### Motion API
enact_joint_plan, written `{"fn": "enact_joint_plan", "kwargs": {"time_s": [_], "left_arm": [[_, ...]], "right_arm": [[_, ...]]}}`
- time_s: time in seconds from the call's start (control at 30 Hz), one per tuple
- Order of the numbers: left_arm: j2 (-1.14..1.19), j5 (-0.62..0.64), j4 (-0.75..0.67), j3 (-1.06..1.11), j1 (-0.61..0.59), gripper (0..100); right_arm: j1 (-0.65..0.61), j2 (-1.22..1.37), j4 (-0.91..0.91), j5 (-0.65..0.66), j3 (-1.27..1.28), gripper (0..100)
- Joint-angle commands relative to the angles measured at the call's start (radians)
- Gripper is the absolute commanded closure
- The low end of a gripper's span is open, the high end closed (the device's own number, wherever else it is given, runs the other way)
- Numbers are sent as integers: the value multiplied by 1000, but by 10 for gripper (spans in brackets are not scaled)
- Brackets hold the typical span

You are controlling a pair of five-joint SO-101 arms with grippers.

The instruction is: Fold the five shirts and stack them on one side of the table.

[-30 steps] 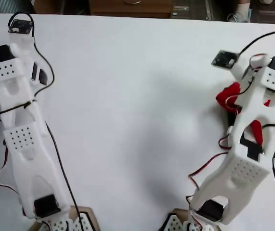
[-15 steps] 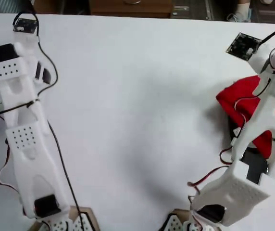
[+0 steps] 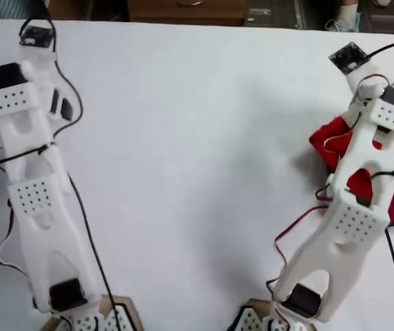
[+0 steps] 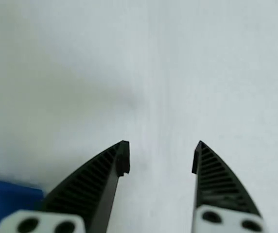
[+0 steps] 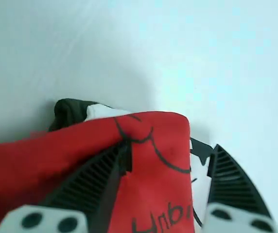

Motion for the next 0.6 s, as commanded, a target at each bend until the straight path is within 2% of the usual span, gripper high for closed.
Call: {"fn": "enact_joint_plan", "kwargs": {"time_s": [0.0, 0.13, 0.4, 0.57], "left_arm": [[-80, -12, 15, -38, -43, 768], [-80, -12, 15, -33, -66, 768], [-80, -12, 15, -38, -61, 768], [-80, -12, 15, -38, -61, 768]], "right_arm": [[-1, 94, 27, -23, -198, 738], [15, 200, 56, -21, -339, 738], [51, 283, 174, -9, -430, 738], [88, 286, 185, 86, -420, 739]]}}
